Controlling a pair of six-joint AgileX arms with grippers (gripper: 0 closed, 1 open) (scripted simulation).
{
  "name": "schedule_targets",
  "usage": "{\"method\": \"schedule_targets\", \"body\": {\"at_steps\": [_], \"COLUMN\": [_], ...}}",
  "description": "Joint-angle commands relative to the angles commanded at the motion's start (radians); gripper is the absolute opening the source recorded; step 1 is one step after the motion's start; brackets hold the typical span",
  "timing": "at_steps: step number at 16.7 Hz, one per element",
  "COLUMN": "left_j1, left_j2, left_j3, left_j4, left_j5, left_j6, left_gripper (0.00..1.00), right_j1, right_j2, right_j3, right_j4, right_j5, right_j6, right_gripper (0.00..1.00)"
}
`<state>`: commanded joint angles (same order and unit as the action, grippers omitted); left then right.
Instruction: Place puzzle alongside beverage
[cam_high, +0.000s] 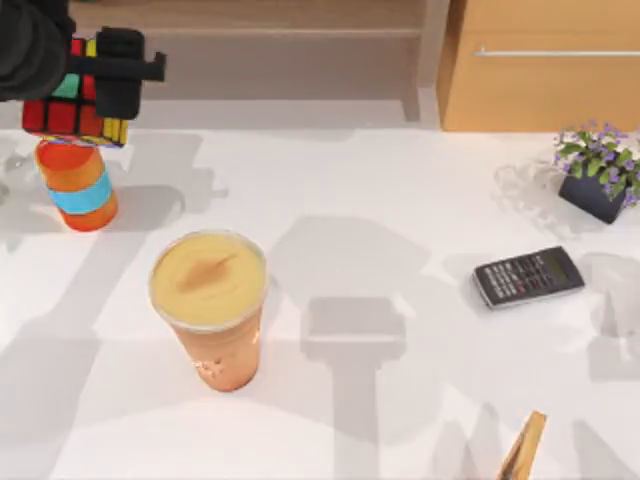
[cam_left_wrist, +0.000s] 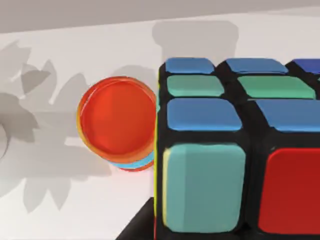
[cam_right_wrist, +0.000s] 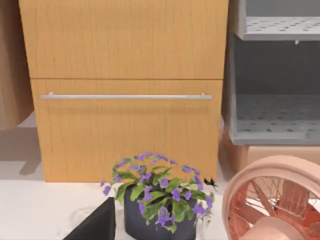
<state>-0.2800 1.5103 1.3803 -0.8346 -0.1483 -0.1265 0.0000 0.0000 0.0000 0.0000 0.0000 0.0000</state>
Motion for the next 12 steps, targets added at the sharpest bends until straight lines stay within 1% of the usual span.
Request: {"method": "schedule_targets", "body": {"at_steps": [3,6,12], "left_j1": [0.083,0.133,0.134], "left_j2": [0.059,0.106,0.111], "left_j3": [-0.171,-0.269,-0.282], "left_j4": [-0.128,-0.199,-0.206], "left_j5": [0.081,0.134,0.138], "left_j6": [-0.007,-0.003,0.000], "left_gripper": [0.00,0.00,0.00], "right_j1": [0.000,0.000,0.000], "right_j2": [0.000,0.000,0.000], "right_j3": [0.000,0.000,0.000], "right_j4": [0.000,0.000,0.000], "right_j5": [0.000,0.000,0.000], "right_j6": [0.000,0.000,0.000], "right_gripper": [1.00,1.00,1.00]}}
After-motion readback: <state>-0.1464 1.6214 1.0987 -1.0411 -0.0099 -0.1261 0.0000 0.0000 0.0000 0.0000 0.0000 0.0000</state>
